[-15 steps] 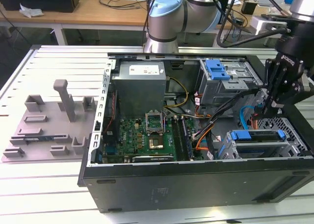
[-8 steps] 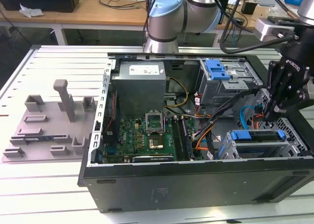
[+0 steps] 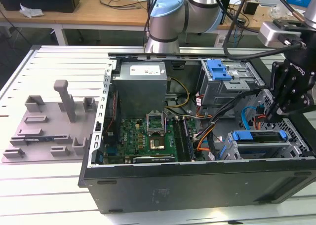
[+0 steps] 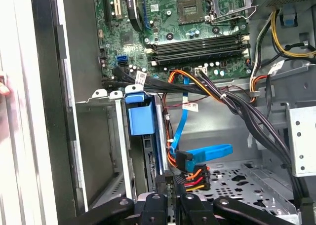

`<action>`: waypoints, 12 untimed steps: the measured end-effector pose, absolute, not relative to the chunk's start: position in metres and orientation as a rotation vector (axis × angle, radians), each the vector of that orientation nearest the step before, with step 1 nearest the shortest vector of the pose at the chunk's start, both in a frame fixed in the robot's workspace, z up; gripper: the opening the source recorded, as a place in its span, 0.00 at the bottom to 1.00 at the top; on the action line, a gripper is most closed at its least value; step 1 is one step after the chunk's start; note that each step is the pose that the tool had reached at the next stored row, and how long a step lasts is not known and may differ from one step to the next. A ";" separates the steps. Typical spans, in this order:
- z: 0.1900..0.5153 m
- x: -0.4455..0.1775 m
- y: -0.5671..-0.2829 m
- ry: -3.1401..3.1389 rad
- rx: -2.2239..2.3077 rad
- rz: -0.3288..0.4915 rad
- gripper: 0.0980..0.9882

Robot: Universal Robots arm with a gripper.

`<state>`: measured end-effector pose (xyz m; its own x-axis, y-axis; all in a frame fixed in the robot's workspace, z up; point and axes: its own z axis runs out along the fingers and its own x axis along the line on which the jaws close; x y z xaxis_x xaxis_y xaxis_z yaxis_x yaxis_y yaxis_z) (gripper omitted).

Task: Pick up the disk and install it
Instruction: 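Insert the first disk wire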

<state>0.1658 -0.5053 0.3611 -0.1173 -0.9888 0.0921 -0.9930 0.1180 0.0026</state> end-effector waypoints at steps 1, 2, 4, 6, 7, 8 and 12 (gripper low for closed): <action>0.361 0.166 -0.506 -2.292 2.044 0.091 0.07; 0.361 0.166 -0.508 -2.289 2.050 0.091 0.07; 0.361 0.166 -0.511 -2.286 2.056 0.092 0.07; 0.361 0.166 -0.513 -2.284 2.058 0.092 0.07; 0.361 0.166 -0.514 -2.283 2.059 0.092 0.07; 0.361 0.166 -0.514 -2.282 2.060 0.092 0.07; 0.361 0.166 -0.515 -2.278 2.067 0.090 0.07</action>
<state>0.1657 -0.5148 0.3615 -0.0964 -0.9915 0.0869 -0.9953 0.0967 -0.0004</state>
